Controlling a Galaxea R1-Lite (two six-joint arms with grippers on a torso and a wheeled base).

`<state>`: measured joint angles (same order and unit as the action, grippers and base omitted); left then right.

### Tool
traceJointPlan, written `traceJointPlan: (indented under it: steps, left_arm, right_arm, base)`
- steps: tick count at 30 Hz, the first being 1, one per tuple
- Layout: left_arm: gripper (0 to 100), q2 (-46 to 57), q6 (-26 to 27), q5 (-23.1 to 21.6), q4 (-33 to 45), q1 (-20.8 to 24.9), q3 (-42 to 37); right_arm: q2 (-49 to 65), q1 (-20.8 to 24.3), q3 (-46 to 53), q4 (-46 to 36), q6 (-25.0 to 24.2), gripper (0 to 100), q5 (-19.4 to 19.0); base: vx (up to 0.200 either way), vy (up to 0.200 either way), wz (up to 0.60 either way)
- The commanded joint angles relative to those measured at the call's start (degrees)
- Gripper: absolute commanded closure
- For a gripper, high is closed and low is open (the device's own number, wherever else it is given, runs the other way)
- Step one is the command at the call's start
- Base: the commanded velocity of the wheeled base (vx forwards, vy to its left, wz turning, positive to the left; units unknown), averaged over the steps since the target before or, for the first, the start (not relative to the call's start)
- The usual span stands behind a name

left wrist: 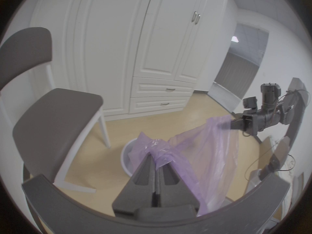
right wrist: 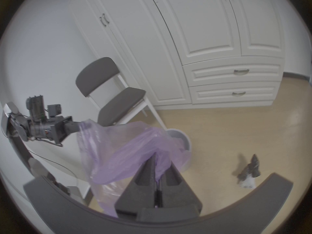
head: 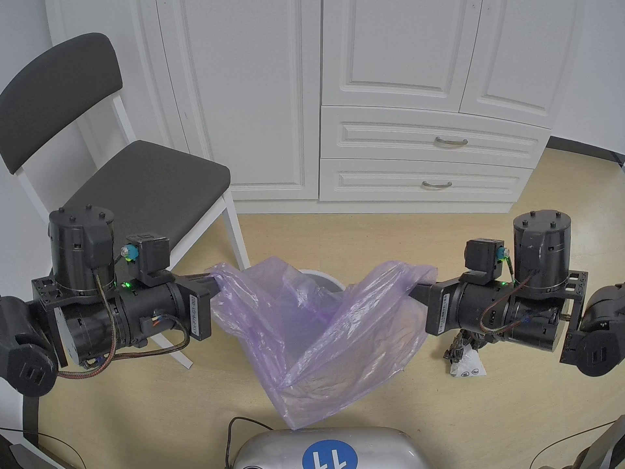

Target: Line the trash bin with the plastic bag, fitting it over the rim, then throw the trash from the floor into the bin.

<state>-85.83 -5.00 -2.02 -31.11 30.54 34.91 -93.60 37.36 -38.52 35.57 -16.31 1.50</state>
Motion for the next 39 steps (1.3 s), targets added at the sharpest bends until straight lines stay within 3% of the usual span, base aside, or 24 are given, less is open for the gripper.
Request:
traceJointPlan:
  steps: [1, 4, 13, 20, 34, 39]
  left_arm:
    - [100, -2.85, -0.10, -5.89, -1.94, 0.22, 2.53]
    - [100, -4.61, -0.28, -8.70, -3.69, 0.31, 2.97]
    - [100, -8.91, -3.97, -9.40, -5.80, 0.14, 3.32]
    - [100, -15.15, -4.23, -8.96, -11.17, -0.74, 5.08]
    - [100, -19.02, -4.14, -9.67, -10.99, -4.87, 7.71]
    - [100, -21.57, -4.67, -13.88, -10.90, -5.75, 8.50]
  right_arm:
    - [-2.64, 4.38, -1.03, 1.61, -4.52, 100, -2.91]
    - [-6.33, 5.61, -0.33, 7.49, -5.75, 100, -4.05]
    - [-19.69, 7.20, -0.06, 26.39, -10.50, 100, -3.52]
    - [-26.72, 7.11, -3.67, 33.95, -16.30, 100, -2.29]
    - [-31.73, 5.97, -6.74, 34.92, -18.49, 100, -0.97]
    - [-33.31, 4.21, -7.44, 33.86, -18.32, 100, -0.88]
  base:
    - [0.000, 0.000, 0.00]
    - [0.000, 0.000, 0.00]
    - [0.000, 0.000, 0.00]
    - [0.000, 0.000, 0.00]
    - [0.000, 0.000, 0.00]
    - [0.000, 0.000, 0.00]
